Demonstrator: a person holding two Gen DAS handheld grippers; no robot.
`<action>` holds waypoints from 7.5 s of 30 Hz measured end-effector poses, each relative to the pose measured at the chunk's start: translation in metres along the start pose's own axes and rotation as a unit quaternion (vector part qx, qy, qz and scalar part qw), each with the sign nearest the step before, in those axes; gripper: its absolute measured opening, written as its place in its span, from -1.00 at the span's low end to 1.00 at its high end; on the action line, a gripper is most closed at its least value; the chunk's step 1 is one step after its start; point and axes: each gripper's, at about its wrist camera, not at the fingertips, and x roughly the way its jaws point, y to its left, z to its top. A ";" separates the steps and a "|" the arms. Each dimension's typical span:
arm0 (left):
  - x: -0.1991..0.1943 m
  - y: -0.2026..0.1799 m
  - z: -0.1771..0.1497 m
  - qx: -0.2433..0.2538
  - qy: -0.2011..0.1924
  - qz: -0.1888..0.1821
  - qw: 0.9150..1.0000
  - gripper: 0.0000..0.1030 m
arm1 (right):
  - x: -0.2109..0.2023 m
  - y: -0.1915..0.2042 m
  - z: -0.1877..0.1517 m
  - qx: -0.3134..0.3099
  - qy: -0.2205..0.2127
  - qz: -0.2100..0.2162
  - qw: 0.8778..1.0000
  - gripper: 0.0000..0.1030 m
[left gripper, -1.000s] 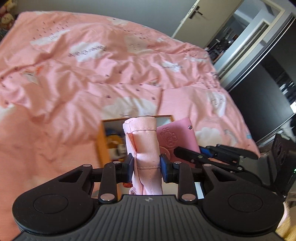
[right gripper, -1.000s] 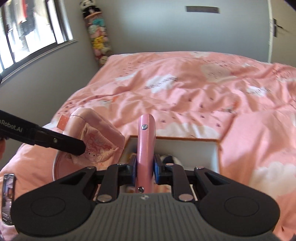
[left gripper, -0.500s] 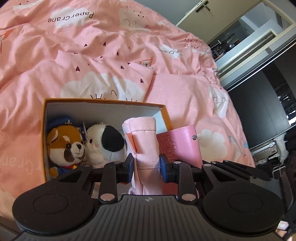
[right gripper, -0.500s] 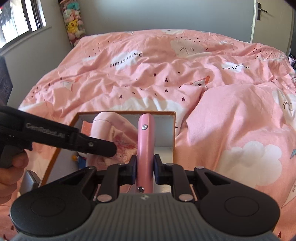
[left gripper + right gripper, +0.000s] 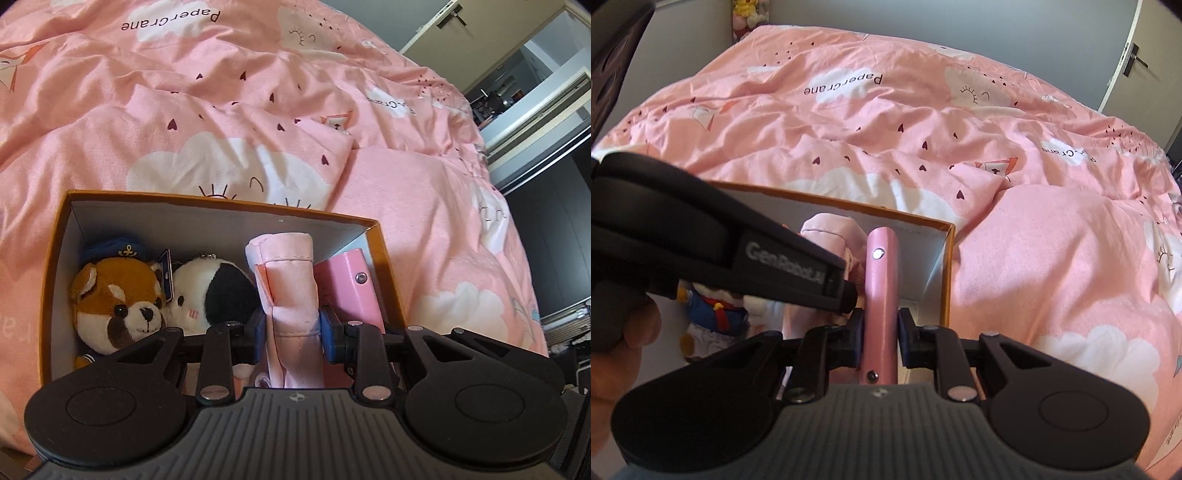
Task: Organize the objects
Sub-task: 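Carry the pink pouch and pink wallet over the orange box, then lower the pouch and wallet into the box beside the plushes and open both grippers, then withdraw both grippers up out of the box, then move the left gripper to the small black box and grasp it, then lift the black box with the left gripper while the right gripper moves to the brown photo card box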
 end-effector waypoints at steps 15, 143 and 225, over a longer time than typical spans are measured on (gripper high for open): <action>0.015 -0.013 -0.004 0.040 -0.010 0.028 0.999 -0.26 | 0.021 0.008 -0.010 -0.073 0.008 -0.029 0.997 -0.63; -0.196 0.144 -0.149 0.068 -0.036 0.132 0.988 0.23 | -0.089 0.203 -0.073 -0.107 -0.027 0.174 0.978 -0.71; -0.137 0.249 -0.127 -0.351 -0.038 -0.031 0.935 0.17 | -0.054 0.220 -0.053 -0.235 -0.037 0.103 0.966 -0.95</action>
